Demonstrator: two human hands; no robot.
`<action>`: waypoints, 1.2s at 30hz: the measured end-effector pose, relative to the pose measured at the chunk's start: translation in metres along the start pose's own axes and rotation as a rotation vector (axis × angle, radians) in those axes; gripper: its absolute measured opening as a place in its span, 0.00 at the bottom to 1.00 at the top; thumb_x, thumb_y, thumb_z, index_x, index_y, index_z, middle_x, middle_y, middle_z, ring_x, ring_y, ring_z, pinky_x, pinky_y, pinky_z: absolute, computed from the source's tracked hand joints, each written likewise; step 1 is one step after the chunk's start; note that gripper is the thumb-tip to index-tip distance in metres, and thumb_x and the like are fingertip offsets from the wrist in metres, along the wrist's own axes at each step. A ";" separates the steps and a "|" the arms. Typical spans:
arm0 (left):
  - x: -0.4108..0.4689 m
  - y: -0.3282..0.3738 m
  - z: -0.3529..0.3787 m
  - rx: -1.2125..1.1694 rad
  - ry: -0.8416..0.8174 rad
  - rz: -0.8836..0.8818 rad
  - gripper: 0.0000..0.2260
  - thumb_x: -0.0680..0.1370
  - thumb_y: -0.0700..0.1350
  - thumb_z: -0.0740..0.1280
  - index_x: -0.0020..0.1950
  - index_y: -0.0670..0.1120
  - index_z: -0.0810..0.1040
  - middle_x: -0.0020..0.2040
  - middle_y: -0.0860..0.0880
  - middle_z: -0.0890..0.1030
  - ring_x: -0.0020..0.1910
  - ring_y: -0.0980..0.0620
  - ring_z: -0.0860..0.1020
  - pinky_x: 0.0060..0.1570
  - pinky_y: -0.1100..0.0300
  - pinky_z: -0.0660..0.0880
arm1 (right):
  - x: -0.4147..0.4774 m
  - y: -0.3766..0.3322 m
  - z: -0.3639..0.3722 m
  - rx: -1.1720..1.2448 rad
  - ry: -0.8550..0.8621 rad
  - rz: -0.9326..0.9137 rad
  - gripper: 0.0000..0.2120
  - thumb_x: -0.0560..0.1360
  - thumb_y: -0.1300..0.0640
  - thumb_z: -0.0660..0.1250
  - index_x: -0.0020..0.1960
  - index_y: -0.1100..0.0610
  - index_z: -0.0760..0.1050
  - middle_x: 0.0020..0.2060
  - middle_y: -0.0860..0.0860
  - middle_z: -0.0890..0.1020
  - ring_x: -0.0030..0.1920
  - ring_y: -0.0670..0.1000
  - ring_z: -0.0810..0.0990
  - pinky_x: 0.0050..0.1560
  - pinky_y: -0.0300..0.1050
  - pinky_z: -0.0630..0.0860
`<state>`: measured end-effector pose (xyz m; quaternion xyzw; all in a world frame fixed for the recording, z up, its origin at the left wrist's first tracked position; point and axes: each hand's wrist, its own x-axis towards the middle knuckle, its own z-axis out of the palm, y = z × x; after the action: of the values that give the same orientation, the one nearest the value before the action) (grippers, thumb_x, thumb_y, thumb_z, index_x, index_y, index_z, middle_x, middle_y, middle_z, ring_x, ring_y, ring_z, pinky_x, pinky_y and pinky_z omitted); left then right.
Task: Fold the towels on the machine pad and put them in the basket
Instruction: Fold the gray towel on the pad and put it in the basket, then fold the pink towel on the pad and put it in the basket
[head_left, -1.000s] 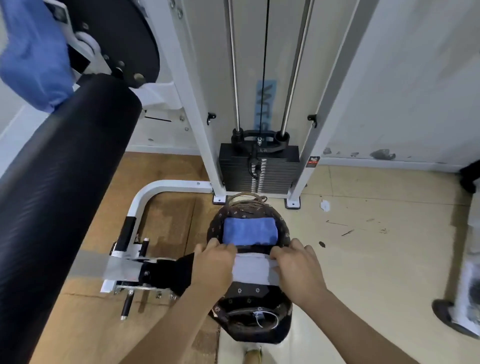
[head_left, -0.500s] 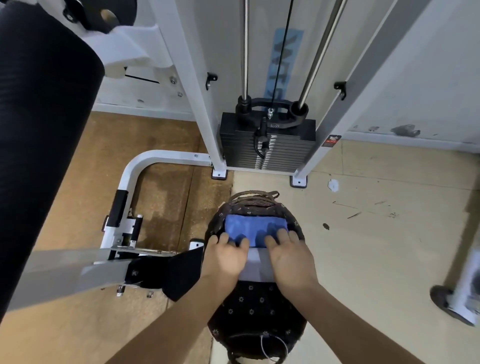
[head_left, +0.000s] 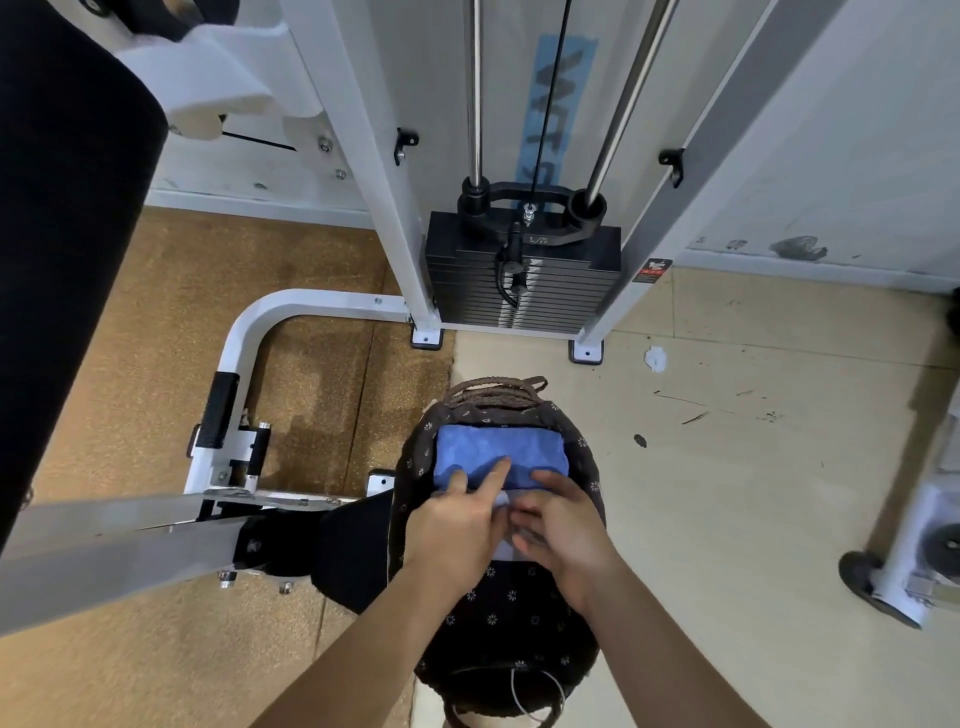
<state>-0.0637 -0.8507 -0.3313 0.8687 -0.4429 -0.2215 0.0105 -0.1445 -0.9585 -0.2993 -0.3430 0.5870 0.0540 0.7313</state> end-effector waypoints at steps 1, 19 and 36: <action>0.002 0.002 0.001 0.024 -0.036 -0.046 0.25 0.80 0.60 0.55 0.77 0.62 0.53 0.65 0.44 0.71 0.47 0.45 0.80 0.40 0.56 0.76 | 0.001 0.001 0.000 0.065 0.045 -0.033 0.14 0.75 0.66 0.63 0.57 0.52 0.74 0.42 0.55 0.81 0.41 0.50 0.80 0.41 0.45 0.77; -0.004 0.013 0.010 -0.232 -0.104 -0.207 0.28 0.80 0.52 0.61 0.77 0.58 0.51 0.68 0.47 0.66 0.53 0.48 0.78 0.40 0.59 0.74 | 0.000 0.001 0.008 0.177 0.134 -0.008 0.20 0.73 0.69 0.63 0.62 0.52 0.71 0.58 0.49 0.76 0.50 0.48 0.77 0.52 0.49 0.75; -0.055 0.052 -0.069 -0.494 0.134 -0.290 0.11 0.82 0.45 0.61 0.62 0.49 0.78 0.57 0.54 0.81 0.54 0.57 0.78 0.49 0.72 0.68 | -0.128 -0.068 -0.096 -0.240 -0.112 -0.301 0.15 0.75 0.69 0.63 0.58 0.55 0.76 0.44 0.49 0.85 0.49 0.52 0.81 0.55 0.47 0.76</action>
<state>-0.1040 -0.8520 -0.2370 0.9068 -0.2449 -0.2641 0.2192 -0.2300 -1.0229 -0.1618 -0.5080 0.4769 0.0329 0.7165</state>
